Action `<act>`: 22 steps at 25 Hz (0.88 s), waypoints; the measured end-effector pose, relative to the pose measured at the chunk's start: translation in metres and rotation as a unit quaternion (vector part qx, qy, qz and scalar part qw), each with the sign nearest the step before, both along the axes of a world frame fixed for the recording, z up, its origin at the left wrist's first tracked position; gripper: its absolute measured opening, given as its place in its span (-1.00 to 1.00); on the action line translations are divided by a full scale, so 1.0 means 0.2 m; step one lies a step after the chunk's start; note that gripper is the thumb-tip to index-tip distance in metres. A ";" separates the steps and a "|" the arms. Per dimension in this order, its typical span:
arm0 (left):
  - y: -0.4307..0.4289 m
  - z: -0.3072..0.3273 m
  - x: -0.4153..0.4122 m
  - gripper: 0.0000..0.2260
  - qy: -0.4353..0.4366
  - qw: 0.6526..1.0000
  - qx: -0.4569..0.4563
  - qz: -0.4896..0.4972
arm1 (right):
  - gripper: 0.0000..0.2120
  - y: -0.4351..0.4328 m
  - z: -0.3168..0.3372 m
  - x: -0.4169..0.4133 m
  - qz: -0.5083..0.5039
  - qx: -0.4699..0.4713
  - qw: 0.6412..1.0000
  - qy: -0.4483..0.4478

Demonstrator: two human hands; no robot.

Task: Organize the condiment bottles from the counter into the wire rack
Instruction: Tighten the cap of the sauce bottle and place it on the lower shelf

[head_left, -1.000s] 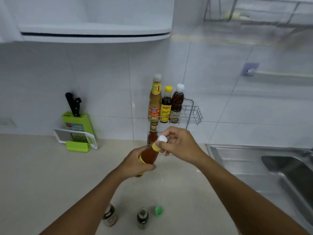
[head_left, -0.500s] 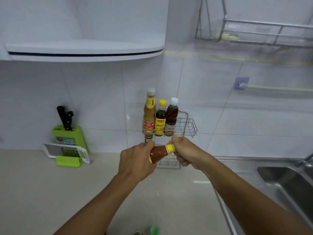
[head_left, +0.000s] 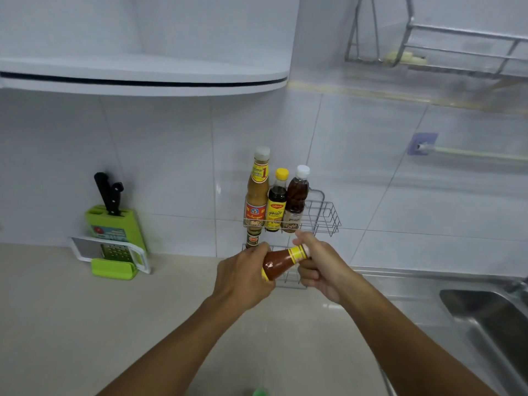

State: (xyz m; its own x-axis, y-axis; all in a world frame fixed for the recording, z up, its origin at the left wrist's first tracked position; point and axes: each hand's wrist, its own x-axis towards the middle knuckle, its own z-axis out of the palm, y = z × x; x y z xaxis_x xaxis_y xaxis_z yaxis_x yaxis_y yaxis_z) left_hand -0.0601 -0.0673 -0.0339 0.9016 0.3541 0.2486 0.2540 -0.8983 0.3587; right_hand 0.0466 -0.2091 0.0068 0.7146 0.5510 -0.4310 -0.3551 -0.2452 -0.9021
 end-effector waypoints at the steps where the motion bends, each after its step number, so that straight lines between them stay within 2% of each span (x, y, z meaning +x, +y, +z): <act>1: 0.02 0.01 0.03 -0.39 0.023 0.995 -0.099 0.009 | -0.59 0.00 -0.05 -0.01 0.019 0.044 0.999 0.005; 2: 0.03 -0.01 0.06 -0.36 0.047 0.982 -0.181 0.012 | -0.51 0.01 -0.10 -0.02 0.045 0.062 0.997 -0.013; 4: 0.05 -0.04 0.10 -0.22 0.060 0.960 -0.272 -0.024 | -0.46 0.03 -0.19 -0.03 0.076 0.052 0.992 -0.082; 6: 0.12 -0.07 0.11 -0.02 0.075 0.932 -0.345 -0.080 | -0.52 0.03 -0.25 0.03 0.051 0.050 0.989 -0.129; 8: 0.23 -0.13 0.11 0.12 0.103 0.911 -0.386 -0.106 | -0.69 0.02 -0.31 0.12 0.014 0.071 0.987 -0.144; 10: 0.35 -0.20 0.11 0.02 0.138 0.907 -0.389 -0.077 | -0.76 0.01 -0.38 0.19 -0.041 0.048 0.983 -0.173; 12: 0.46 -0.27 0.13 -0.24 0.181 0.905 -0.384 -0.002 | -0.76 0.03 -0.45 0.24 -0.087 -0.003 0.972 -0.217; 15: 0.55 -0.39 0.18 -0.48 0.205 0.890 -0.402 0.061 | -0.63 0.10 -0.55 0.28 -0.121 -0.080 0.947 -0.288; 18: 0.54 -0.48 0.27 -0.51 0.210 0.875 -0.429 0.075 | -0.55 0.18 -0.66 0.30 -0.117 -0.084 0.929 -0.340; 22: 0.50 -0.57 0.39 -0.55 0.206 0.877 -0.431 0.059 | -0.53 0.29 -0.75 0.36 -0.073 -0.128 0.910 -0.387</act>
